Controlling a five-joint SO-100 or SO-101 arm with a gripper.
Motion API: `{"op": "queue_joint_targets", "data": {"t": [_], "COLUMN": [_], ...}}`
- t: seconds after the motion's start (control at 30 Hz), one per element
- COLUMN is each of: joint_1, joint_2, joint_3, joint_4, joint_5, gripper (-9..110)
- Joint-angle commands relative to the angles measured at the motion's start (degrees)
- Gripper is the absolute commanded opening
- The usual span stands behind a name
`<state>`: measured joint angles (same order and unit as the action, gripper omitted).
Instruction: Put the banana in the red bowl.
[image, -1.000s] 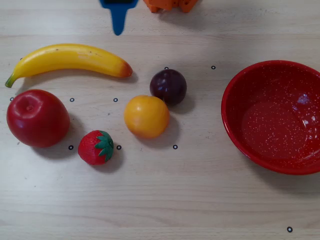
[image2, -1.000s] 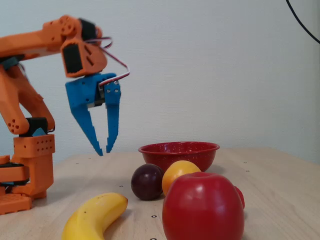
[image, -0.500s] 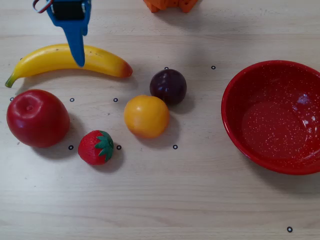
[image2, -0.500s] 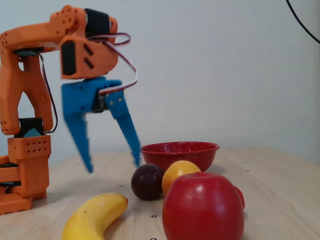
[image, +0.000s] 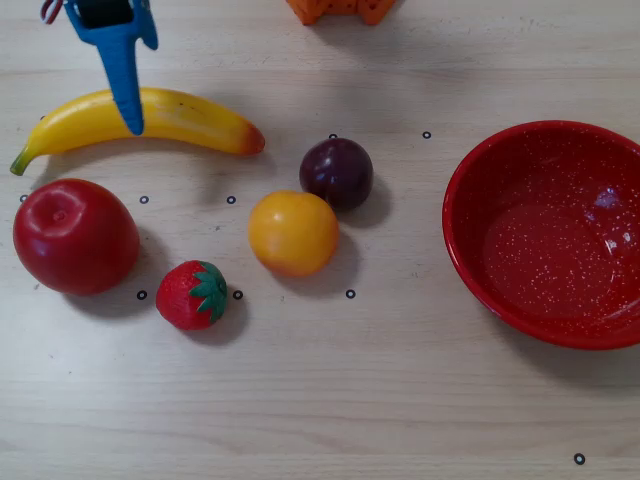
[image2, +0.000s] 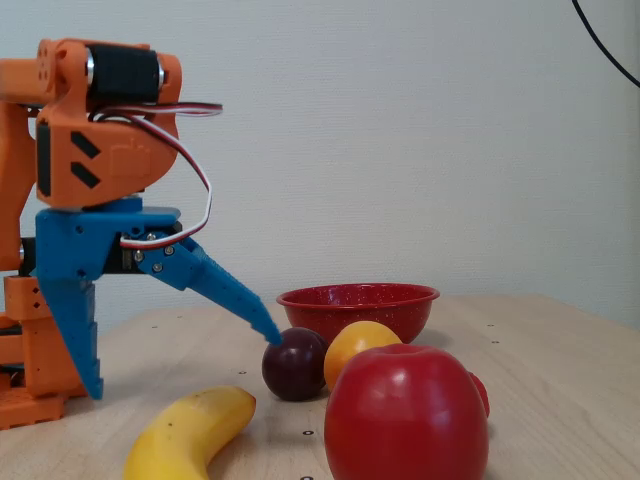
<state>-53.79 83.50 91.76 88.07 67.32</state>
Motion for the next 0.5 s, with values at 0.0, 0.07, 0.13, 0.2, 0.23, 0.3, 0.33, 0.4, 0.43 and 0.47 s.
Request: {"op": "queue_joint_targets", "data": {"t": [0.0, 0.07, 0.13, 0.2, 0.23, 0.3, 0.33, 0.4, 0.43, 0.47], "joint_1": [-2.1, -2.5, -2.7, -3.1, -3.3, -3.7, -3.9, -4.2, -4.3, -4.4], "joint_2": [1.2, 0.0, -1.0, -1.7, -1.9, -2.4, -2.5, -3.0, -3.1, -3.1], "joint_3": [-5.2, -5.2, -5.2, -5.2, -4.9, -4.3, -3.9, -3.3, -2.7, -2.2], "joint_4": [-1.9, -3.3, -4.6, -5.3, -5.9, -7.0, -7.8, -8.4, -8.9, -9.3], "joint_5": [2.1, 2.9, 3.4, 4.5, 4.7, 6.2, 6.5, 7.6, 8.0, 8.6], "gripper": [58, 60, 60, 62, 62, 62, 63, 64, 64, 64]}}
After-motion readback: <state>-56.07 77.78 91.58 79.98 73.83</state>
